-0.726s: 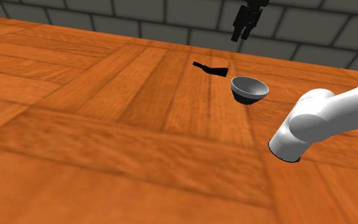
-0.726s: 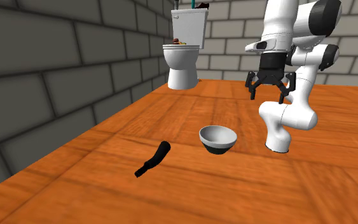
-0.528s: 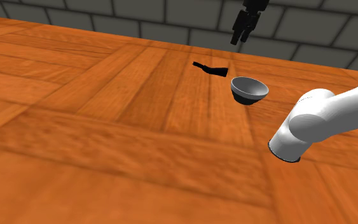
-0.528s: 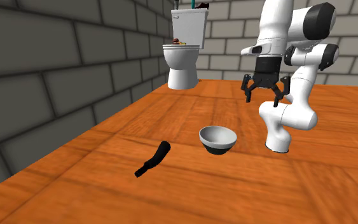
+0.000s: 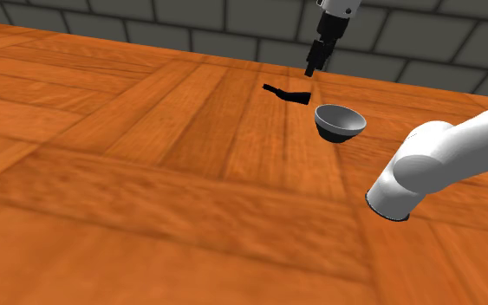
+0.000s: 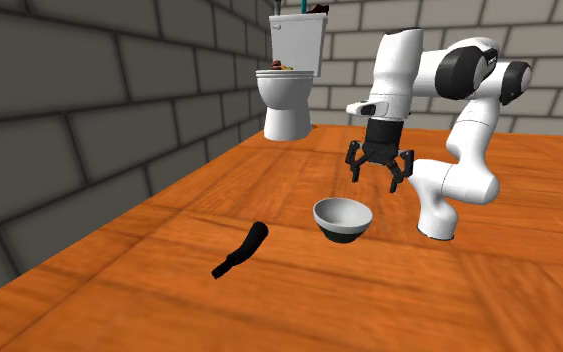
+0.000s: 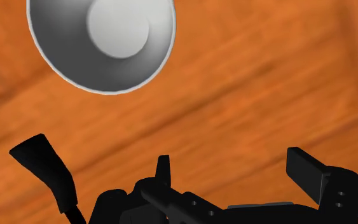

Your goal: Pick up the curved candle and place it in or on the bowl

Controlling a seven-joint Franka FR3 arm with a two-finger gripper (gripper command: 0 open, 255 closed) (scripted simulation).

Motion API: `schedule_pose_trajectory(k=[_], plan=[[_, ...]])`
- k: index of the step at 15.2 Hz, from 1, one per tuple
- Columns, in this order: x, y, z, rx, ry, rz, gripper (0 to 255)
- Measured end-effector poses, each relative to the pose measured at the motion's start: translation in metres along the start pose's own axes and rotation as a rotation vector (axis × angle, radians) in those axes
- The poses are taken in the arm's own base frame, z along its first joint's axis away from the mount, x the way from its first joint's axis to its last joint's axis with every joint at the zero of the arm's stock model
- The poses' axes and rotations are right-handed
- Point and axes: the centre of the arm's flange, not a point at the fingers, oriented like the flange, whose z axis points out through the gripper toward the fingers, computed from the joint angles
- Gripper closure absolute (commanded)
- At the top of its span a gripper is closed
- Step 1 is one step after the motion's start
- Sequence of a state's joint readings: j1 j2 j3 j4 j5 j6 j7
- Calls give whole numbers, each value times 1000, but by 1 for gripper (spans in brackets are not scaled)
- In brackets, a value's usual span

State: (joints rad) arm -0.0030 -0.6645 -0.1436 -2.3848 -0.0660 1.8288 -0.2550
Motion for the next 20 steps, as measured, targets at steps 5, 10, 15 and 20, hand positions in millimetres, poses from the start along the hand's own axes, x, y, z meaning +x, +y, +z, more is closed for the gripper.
schedule_pose_trajectory(k=[5, 10, 15, 20], plan=[[22, 45, 41, -36, 5, -54, 0], [46, 86, 78, -73, 12, -109, 0], [71, 127, 118, -109, 17, -164, 0], [100, 169, 153, -146, 23, -219, 0]])
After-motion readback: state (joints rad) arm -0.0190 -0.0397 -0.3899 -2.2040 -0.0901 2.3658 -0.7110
